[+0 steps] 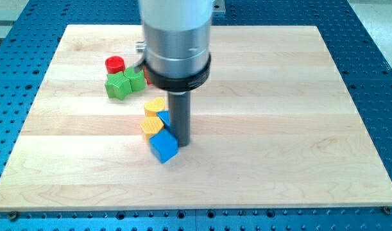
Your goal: Slide the cube to the bottom left of the board
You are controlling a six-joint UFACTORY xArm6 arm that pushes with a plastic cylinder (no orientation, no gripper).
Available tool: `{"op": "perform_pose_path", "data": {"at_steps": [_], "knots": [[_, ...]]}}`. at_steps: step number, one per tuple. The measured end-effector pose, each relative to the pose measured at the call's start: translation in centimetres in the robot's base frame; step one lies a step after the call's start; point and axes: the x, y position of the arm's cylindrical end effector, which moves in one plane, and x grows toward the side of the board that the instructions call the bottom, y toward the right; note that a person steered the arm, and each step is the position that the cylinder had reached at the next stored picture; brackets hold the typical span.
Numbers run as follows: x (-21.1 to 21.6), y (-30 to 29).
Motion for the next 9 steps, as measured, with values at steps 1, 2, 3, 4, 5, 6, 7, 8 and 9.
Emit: {"op": "perform_pose_path", "data": {"at_steps": [1,2,3,4,5,6,7,8,9], "knots": [[2.2,-1.5],[4.2,-6.3],[6.8,-1.8],[7.2,-3.9],[7.2,-7.0],[7.1,-10.6],[6.3,-8.1],[5.0,-9.7],[5.5,-14.9]]}}
